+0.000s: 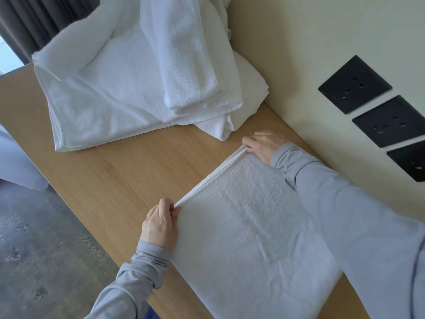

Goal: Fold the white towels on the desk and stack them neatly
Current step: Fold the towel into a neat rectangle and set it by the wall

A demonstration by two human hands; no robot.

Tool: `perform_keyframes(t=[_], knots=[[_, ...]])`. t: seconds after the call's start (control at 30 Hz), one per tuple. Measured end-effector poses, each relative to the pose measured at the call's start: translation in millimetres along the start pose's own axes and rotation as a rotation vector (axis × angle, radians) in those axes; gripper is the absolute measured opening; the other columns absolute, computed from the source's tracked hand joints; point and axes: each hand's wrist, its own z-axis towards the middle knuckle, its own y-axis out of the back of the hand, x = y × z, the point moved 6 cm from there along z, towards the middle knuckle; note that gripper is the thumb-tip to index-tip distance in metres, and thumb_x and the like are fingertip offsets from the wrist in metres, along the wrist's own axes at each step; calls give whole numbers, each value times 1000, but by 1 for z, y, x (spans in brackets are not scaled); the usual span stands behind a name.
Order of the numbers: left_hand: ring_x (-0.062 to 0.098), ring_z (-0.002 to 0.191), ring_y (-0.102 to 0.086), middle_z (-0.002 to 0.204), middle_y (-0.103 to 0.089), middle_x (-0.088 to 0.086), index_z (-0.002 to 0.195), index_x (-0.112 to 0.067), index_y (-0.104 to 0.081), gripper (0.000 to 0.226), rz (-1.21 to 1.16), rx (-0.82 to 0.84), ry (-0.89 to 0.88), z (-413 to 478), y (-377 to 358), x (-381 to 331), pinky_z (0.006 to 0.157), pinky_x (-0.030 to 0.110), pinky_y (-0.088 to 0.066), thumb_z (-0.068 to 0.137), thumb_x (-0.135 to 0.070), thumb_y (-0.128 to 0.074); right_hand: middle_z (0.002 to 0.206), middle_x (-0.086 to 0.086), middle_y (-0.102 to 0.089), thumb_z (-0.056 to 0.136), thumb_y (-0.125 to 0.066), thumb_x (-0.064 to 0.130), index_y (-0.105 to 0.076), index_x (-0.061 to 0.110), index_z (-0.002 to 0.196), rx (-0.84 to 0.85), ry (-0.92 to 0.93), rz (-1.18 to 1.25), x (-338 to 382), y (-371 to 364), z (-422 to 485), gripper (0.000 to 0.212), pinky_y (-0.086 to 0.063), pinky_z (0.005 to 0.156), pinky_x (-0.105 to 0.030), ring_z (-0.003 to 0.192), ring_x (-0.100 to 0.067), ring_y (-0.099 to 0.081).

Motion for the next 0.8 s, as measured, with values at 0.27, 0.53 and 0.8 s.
perform_keyframes(t=[0.27,0.53,0.8], knots=[[24,49,-45,53,-44,3,74,5,-52,42,39,49,-54,7,8,-6,50,28,-37,86,-32,-35,83,-3,-51,96,-45,17,-43,15,92,120,-118,-56,2,-1,9,5,-25,77,-28,88,-21,-47],[32,118,-56,128,-58,15,122,-5,-61,42,359,156,-414,-27,-23,-66,102,42,-32,88,-23,-43,123,-15,-62,78,-54,-1,-65,0,112,-610,-48,174,134,-13,-44,35,-42,97,-43,120,-27,-53],[27,139,-28,150,-33,8,142,-10,-35,64,461,348,-407,-32,-34,-35,113,47,-19,93,-49,-25,157,5,-12,99,-32,37,-12,22,148,-58,-358,49,10,-46,-51,56,-13,116,-48,145,-14,-7]])
